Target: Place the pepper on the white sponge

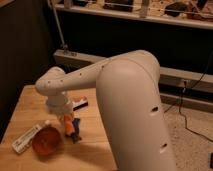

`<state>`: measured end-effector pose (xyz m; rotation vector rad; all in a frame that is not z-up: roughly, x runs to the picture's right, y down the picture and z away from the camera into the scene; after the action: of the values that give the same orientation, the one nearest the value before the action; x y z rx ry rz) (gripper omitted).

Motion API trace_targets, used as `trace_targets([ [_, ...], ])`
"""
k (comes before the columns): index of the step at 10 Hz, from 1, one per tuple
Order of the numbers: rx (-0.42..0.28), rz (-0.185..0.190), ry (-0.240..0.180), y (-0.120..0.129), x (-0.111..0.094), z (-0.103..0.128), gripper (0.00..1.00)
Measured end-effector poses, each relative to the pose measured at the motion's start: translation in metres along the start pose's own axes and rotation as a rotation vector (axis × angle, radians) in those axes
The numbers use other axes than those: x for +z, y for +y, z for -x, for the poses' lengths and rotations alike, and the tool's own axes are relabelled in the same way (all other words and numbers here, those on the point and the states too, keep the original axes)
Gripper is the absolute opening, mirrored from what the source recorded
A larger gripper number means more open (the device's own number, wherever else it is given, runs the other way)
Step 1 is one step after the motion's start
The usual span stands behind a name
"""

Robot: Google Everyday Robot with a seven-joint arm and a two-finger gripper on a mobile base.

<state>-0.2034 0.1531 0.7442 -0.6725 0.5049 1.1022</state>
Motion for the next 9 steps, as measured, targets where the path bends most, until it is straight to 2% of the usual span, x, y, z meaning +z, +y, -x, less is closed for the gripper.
trace_targets([
  [3, 0.003, -0.009, 0.028, 0.001, 0.013, -0.001, 0.0],
  [4, 0.013, -0.005, 0.053, 0.001, 0.021, -0.001, 0.0],
  [9, 0.03, -0.005, 0.113, -0.004, 0.04, 0.002, 0.0],
])
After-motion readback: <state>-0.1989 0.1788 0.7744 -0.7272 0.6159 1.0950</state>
